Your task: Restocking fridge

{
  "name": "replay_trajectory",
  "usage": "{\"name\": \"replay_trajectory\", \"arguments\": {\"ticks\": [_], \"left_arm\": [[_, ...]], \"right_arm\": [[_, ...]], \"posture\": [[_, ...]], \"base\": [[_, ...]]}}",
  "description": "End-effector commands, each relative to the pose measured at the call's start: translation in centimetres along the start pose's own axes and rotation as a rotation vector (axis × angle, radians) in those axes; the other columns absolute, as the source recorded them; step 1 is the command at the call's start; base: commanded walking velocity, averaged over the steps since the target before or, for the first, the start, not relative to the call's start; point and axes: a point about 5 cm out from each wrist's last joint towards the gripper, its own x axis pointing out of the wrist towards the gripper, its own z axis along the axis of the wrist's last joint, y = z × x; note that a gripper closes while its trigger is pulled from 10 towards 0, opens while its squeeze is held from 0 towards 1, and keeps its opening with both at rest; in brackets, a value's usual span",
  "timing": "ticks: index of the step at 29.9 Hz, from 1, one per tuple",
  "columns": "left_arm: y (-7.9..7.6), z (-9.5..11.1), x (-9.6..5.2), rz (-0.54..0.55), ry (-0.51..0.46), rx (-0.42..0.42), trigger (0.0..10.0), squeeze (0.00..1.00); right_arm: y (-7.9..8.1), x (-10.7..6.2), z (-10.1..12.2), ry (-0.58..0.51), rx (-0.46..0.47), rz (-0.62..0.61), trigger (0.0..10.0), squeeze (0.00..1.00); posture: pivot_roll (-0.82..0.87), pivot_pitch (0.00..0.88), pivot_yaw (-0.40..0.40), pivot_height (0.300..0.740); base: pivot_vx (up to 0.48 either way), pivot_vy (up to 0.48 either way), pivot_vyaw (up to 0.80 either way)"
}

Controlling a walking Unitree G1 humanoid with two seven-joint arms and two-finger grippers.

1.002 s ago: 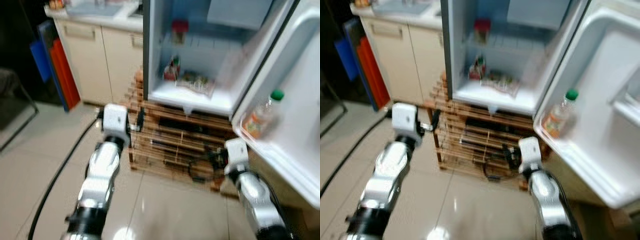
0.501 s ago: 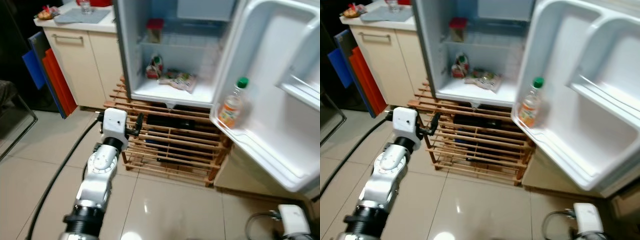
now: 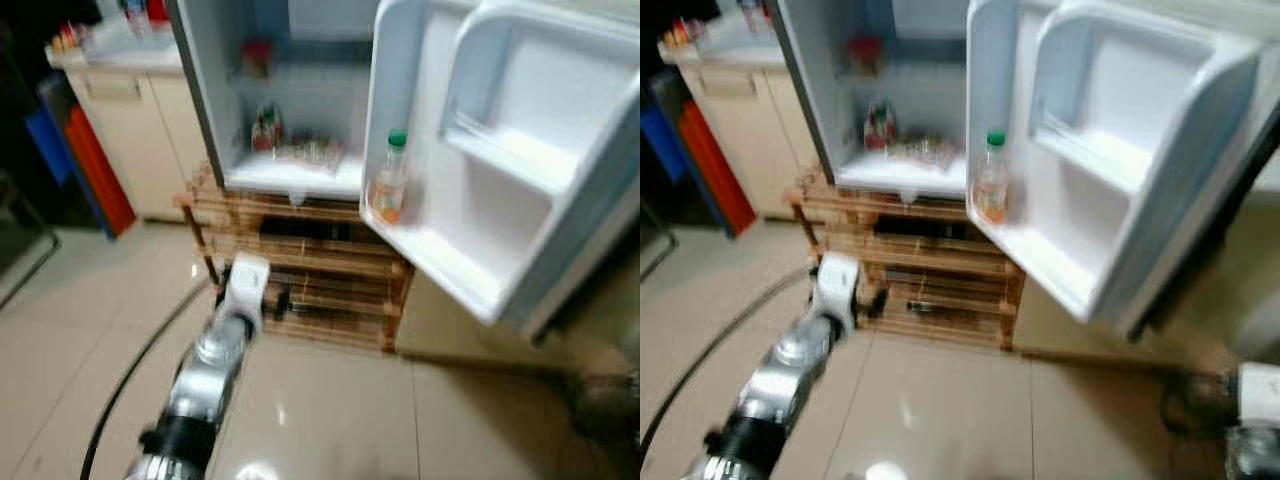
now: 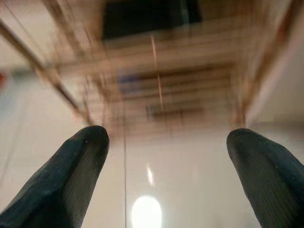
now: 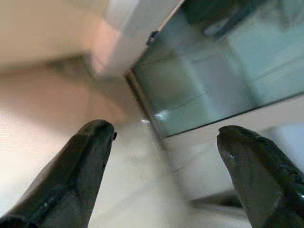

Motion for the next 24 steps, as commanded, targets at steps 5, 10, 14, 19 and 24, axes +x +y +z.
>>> {"name": "replay_trajectory", "arguments": {"ticks": [5, 10, 14, 19, 24], "left_arm": [[-0.2, -0.8, 0.7, -0.079, 0.083, 0.129, 10.0, 0.0], [0.1, -1.6, 1.0, -0.08, 0.137, 0.17, 10.0, 0.0], [0.2, -3.4, 0.9, -0.123, 0.213, 0.221, 10.0, 0.0], [0.9, -5.3, 0.6, -0.145, 0.275, 0.286, 10.0, 0.0], [1.1, -7.5, -0.1, -0.189, 0.346, 0.363, 10.0, 0.0]], "right_arm": [[4.6, -1.4, 9.0, -0.247, 0.13, 0.135, 10.0, 0.0], [7.0, -2.7, 12.0, -0.312, 0.172, 0.22, 10.0, 0.0], [10.2, -4.8, 15.2, -0.394, 0.169, 0.37, 10.0, 0.0], [13.6, -7.1, 17.1, -0.454, 0.117, 0.564, 10.0, 0.0], [19.5, -12.1, 16.9, -0.554, -0.118, 1.022, 10.0, 0.0]], "posture": [[-0.15, 0.0, 0.046, 0.74], [-0.15, 0.0, 0.053, 0.74], [-0.12, 0.0, 0.051, 0.74], [-0.11, 0.0, 0.039, 0.74], [-0.12, 0.0, 0.037, 0.74]], "base": [[0.0, 0.0, 0.0], [0.0, 0.0, 0.0], [0.0, 0.0, 0.0], [0.0, 0.0, 0.0], [0.0, 0.0, 0.0]]}}
